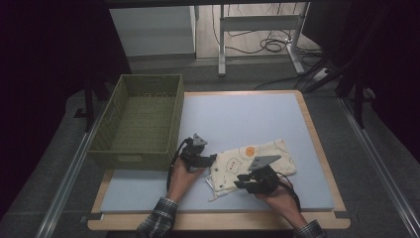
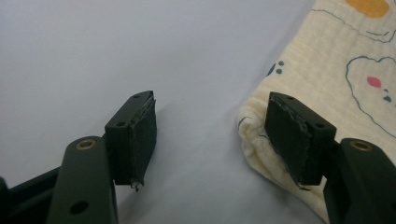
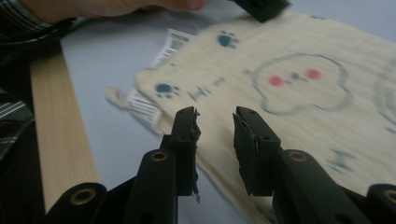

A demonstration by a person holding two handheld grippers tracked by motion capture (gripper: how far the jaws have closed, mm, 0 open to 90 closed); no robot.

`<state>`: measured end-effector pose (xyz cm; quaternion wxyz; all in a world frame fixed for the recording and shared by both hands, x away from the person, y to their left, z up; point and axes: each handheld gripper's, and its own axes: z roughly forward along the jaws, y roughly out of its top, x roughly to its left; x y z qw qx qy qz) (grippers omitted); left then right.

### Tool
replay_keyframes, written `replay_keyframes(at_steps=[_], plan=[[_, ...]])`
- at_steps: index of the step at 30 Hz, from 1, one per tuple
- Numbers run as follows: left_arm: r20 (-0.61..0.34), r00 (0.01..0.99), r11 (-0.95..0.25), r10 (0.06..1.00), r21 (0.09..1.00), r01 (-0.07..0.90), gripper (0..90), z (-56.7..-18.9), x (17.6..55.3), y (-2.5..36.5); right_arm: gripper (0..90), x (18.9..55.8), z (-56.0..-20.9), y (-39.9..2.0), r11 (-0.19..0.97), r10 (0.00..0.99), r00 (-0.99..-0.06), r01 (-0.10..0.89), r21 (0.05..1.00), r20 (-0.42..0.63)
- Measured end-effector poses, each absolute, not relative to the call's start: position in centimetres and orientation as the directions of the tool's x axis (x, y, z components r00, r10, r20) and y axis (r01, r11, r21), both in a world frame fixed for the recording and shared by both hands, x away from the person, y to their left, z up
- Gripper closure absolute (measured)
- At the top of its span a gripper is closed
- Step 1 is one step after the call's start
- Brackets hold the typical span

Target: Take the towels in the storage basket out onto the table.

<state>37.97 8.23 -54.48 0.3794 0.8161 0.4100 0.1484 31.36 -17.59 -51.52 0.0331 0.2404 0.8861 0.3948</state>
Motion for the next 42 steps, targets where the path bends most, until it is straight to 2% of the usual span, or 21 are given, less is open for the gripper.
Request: replay_keyframes(at_steps=[6, 11, 16, 17, 20, 23, 25, 27, 30, 32, 35, 42], plan=[[-0.068, 0.621, -0.378, 0.781, 0.741, 0.556, 34.3, -54.5, 38.0, 8.2, 65.2, 30.6, -51.8, -14.5, 0.606, 0.392, -0.911, 0.361, 0.709, 0.129], [-0.067, 0.621, -0.378, 0.781, 0.741, 0.555, 34.4, -54.5, 38.0, 8.3, 57.9, 30.1, -52.0, -12.1, 0.63, 0.356, -0.927, 0.328, 0.704, 0.113], [-0.068, 0.621, -0.377, 0.781, 0.741, 0.555, 34.4, -54.5, 38.0, 8.3, 56.3, 29.7, -52.5, -10.8, 0.662, 0.337, -0.938, 0.299, 0.688, 0.083], [-0.068, 0.62, -0.376, 0.782, 0.742, 0.556, 34.6, -54.5, 38.0, 8.3, 57.1, 29.5, -52.6, -10.6, 0.675, 0.339, -0.939, 0.292, 0.677, 0.067], [-0.069, 0.618, -0.374, 0.783, 0.742, 0.557, 34.9, -54.5, 38.0, 8.3, 67.9, 28.9, -52.8, -10.5, 0.69, 0.353, -0.936, 0.256, 0.676, -0.005], [-0.067, 0.618, -0.374, 0.783, 0.743, 0.555, 35.3, -54.5, 38.0, 8.2, 81.6, 28.7, -52.7, -10.5, 0.698, 0.347, -0.938, 0.256, 0.669, -0.003], [-0.066, 0.62, -0.377, 0.782, 0.742, 0.555, 36.2, -54.4, 37.9, 8.2, 85.1, 28.7, -52.6, -10.6, 0.697, 0.353, -0.936, 0.268, 0.665, 0.007], [-0.071, 0.634, -0.381, 0.77, 0.746, 0.547, 41.6, -54.4, 37.8, 8.2, 86.2, 28.9, -52.6, -10.7, 0.692, 0.358, -0.933, 0.284, 0.664, 0.025], [-0.111, 0.669, -0.381, 0.735, 0.748, 0.543, 63.0, -54.3, 37.5, 8.2, 87.1, 29.3, -52.6, -10.8, 0.679, 0.363, -0.93, 0.308, 0.666, 0.059], [-0.161, 0.674, -0.358, 0.721, 0.745, 0.562, 83.0, -54.3, 37.5, 8.2, 87.3, 29.5, -52.5, -10.7, 0.67, 0.366, -0.927, 0.32, 0.67, 0.078], [-0.117, 0.639, -0.346, 0.76, 0.76, 0.551, 85.9, -53.9, 37.2, 8.5, 87.5, 29.6, -52.2, -10.2, 0.66, 0.362, -0.929, 0.314, 0.682, 0.077], [-0.138, 0.622, -0.291, 0.771, 0.792, 0.536, 86.2, -52.7, 36.8, 9.6, 87.4, 29.7, -51.4, -9.4, 0.625, 0.355, -0.931, 0.304, 0.719, 0.086]])
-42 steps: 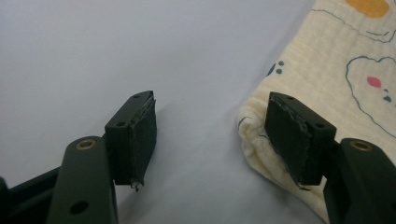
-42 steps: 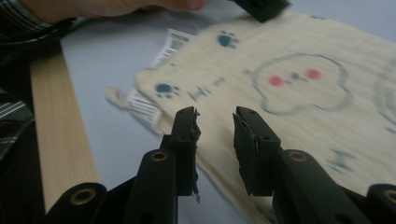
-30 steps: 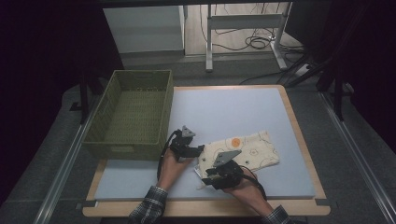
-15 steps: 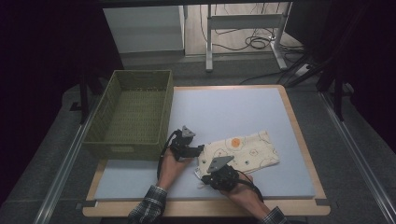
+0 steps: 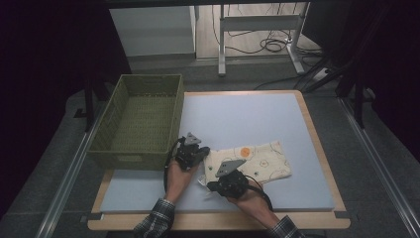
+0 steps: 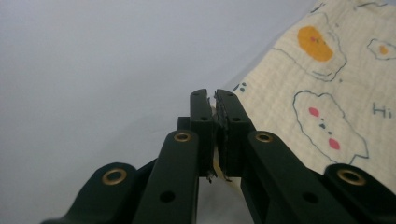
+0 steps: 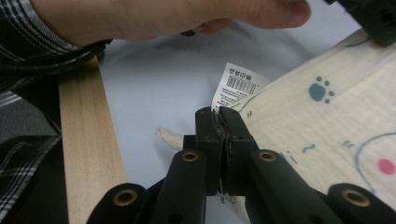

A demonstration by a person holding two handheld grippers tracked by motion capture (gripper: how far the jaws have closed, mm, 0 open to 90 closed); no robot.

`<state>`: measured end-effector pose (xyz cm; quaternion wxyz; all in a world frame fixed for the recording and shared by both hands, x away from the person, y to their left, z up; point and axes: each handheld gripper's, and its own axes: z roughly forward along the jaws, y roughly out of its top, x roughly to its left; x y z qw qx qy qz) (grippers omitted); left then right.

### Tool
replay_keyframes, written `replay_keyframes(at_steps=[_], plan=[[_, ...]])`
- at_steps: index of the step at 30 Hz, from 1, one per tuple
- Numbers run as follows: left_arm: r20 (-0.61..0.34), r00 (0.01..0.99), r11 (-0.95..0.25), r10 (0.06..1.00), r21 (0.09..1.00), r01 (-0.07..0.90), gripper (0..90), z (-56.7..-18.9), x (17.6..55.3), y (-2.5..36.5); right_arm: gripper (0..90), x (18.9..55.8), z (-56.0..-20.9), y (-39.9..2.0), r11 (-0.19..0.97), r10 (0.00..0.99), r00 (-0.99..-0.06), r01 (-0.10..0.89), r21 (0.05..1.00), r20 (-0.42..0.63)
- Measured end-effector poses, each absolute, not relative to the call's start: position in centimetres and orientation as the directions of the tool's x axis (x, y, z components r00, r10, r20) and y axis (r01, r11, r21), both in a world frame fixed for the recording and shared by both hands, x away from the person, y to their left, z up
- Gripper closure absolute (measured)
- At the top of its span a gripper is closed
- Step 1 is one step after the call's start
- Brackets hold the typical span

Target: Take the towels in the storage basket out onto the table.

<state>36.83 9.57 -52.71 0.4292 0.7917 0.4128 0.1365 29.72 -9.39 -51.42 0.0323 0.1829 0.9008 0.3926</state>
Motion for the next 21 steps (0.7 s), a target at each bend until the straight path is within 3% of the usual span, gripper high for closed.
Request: replay_keyframes(at_steps=[11, 21], plan=[[-0.064, 0.674, -0.355, 0.736, 0.812, 0.464, 85.7, -51.2, 37.7, 5.8, 87.0, 29.9, -50.2, -13.5, 0.557, 0.421, -0.902, 0.341, 0.757, 0.097], [-0.052, 0.709, -0.366, 0.703, 0.828, 0.424, 85.8, -51.0, 39.1, 2.6, 87.1, 30.4, -50.4, -18.4, 0.49, 0.513, -0.851, 0.399, 0.775, 0.114]])
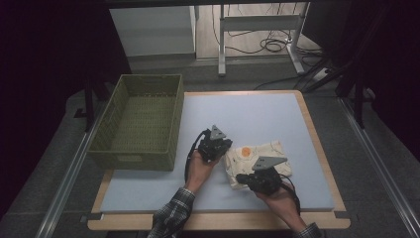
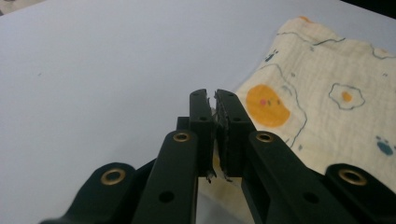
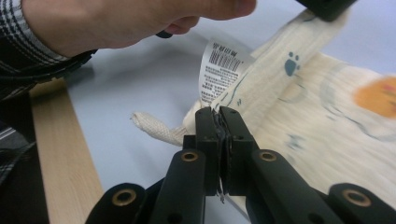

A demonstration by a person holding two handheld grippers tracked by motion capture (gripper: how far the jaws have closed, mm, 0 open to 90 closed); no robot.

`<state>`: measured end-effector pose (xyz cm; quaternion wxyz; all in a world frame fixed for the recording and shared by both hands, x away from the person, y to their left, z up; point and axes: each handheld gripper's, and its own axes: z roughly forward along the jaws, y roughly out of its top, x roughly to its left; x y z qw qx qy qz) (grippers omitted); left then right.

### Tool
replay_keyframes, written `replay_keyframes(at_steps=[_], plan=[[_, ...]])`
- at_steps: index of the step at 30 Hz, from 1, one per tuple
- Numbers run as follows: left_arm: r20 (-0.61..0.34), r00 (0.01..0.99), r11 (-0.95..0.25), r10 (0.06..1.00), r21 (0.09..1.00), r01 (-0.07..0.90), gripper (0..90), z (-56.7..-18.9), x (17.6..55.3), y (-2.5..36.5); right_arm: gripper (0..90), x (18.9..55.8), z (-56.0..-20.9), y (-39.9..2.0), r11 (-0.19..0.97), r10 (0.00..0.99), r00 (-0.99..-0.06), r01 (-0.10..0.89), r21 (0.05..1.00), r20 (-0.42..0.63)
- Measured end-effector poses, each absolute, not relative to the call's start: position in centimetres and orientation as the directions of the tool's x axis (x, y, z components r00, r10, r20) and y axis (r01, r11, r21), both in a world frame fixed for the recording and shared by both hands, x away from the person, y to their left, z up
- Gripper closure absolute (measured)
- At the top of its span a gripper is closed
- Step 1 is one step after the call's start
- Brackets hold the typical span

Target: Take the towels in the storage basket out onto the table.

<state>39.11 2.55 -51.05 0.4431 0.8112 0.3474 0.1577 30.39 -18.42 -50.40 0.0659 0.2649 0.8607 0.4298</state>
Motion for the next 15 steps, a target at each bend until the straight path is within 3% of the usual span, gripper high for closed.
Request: replay_keyframes(at_steps=[15], plan=[[-0.012, 0.774, -0.425, 0.633, 0.831, 0.36, 85.9, -49.7, 40.8, -3.4, 87.7, 30.5, -50.0, -24.1, 0.413, 0.604, -0.787, 0.444, 0.796, 0.125]])
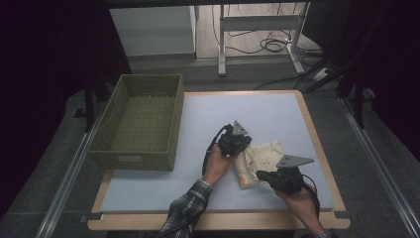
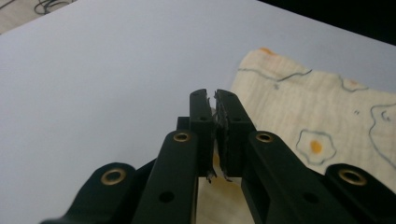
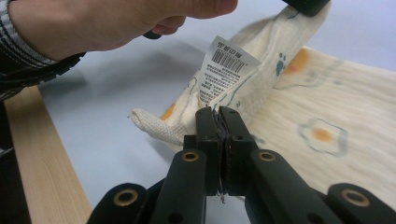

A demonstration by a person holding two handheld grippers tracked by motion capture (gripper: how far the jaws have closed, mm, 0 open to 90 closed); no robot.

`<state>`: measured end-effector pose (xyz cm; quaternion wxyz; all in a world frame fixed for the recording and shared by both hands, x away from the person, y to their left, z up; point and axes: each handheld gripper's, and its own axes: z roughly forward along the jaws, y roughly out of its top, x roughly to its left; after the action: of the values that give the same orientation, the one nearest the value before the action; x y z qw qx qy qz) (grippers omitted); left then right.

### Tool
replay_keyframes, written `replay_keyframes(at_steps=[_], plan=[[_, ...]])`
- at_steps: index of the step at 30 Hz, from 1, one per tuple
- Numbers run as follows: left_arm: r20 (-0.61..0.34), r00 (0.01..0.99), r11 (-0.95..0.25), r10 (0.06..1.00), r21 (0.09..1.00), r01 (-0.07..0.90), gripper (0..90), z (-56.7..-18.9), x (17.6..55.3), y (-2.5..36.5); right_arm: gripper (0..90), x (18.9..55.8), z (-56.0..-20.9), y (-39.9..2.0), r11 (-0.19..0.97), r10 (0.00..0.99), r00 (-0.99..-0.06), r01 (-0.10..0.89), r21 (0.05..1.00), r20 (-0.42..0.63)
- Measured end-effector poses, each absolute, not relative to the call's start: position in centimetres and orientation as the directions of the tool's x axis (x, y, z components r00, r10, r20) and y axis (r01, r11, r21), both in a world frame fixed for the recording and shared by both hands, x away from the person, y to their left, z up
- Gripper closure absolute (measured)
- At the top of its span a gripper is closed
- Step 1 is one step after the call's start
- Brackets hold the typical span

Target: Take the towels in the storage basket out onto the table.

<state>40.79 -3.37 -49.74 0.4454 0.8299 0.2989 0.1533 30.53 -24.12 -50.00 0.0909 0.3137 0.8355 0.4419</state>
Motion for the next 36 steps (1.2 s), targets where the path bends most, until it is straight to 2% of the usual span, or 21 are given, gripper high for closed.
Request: replay_keyframes(at_steps=[11, 24, 25, 26, 28, 31, 36], plan=[[-0.015, 0.802, -0.435, 0.597, 0.834, 0.34, 85.7, -49.1, 42.3, -7.3, 87.7, 30.7, -49.1, -28.7, 0.362, 0.678, -0.725, 0.472, 0.804, 0.12], [-0.025, 0.813, -0.46, 0.582, 0.814, 0.354, 84.5, -50.1, 43.6, -11.3, 87.4, 31.7, -49.6, -31.6, 0.34, 0.732, -0.67, 0.513, 0.788, 0.12], [-0.016, 0.816, -0.472, 0.578, 0.809, 0.35, 81.3, -50.2, 43.8, -11.4, 87.0, 31.8, -49.7, -31.7, 0.338, 0.736, -0.666, 0.518, 0.786, 0.122], [-0.019, 0.812, -0.464, 0.583, 0.813, 0.351, 72.7, -50.2, 43.8, -11.4, 86.3, 32.0, -49.9, -31.9, 0.338, 0.742, -0.66, 0.522, 0.783, 0.12], [-0.008, 0.801, -0.456, 0.598, 0.819, 0.349, 61.8, -50.1, 43.8, -11.4, 84.7, 32.1, -50.1, -32.3, 0.329, 0.75, -0.65, 0.527, 0.784, 0.121], [-0.008, 0.789, -0.441, 0.615, 0.825, 0.353, 50.8, -49.6, 43.8, -11.0, 79.0, 32.0, -50.1, -33.3, 0.328, 0.773, -0.625, 0.538, 0.776, 0.106], [-0.015, 0.783, -0.436, 0.621, 0.824, 0.362, 49.4, -49.1, 43.7, -9.8, 75.3, 31.5, -50.2, -35.2, 0.322, 0.803, -0.589, 0.556, 0.766, 0.09]])
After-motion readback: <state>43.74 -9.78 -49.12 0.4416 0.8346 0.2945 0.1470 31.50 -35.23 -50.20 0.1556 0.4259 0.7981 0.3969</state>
